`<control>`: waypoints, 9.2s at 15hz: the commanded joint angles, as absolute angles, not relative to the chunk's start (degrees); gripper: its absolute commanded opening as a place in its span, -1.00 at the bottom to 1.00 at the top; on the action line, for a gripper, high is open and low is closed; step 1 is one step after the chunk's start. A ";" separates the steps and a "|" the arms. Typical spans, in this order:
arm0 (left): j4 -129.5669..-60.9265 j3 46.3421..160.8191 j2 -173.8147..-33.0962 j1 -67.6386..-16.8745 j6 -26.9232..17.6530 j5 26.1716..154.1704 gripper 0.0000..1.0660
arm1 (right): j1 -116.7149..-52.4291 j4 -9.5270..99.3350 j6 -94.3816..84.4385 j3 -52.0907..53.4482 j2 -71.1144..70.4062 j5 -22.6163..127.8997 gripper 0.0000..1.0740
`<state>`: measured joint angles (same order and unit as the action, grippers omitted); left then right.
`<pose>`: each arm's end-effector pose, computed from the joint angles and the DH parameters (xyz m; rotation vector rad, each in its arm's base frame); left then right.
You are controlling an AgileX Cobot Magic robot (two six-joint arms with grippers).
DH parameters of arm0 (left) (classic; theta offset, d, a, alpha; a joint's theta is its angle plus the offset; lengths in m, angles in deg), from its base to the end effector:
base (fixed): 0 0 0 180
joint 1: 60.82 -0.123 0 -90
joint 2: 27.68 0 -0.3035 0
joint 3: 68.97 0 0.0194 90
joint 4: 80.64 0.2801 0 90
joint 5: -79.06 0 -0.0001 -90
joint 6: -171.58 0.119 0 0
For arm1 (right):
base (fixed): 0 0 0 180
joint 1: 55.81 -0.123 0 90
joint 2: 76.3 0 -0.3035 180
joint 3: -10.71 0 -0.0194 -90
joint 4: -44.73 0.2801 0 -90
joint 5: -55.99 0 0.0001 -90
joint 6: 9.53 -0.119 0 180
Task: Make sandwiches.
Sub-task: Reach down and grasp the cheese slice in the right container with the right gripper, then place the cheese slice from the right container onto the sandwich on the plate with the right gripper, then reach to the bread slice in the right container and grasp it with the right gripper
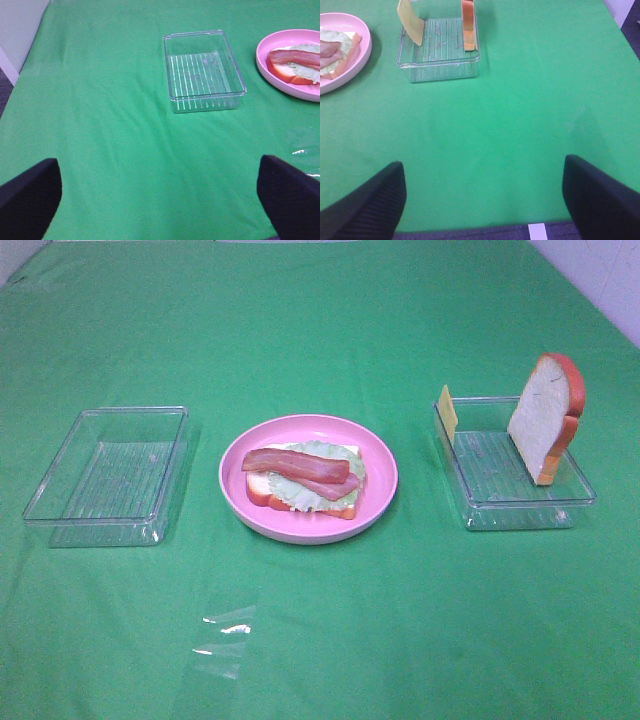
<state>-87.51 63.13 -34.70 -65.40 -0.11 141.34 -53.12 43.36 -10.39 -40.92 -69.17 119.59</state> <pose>0.0231 -0.0108 0.2831 0.0756 2.0383 -0.0025 0.0286 -0.0039 0.2588 0.0674 2.1346 -0.0479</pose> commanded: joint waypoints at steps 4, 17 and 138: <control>-87.74 62.96 -33.84 -62.88 -0.57 140.76 0.84 | -53.06 43.41 -10.21 -41.03 -70.77 119.48 0.53; -88.26 62.96 -33.84 -62.88 -0.57 140.76 0.84 | -53.06 47.77 -5.17 -13.47 -14.39 118.90 0.53; -88.26 62.96 -33.84 -62.88 -0.57 140.76 0.83 | -72.94 50.00 -16.86 35.63 47.72 117.76 0.62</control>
<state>-87.68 63.13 -34.70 -63.11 -0.17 141.28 -73.06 52.64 -14.68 34.71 48.40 116.15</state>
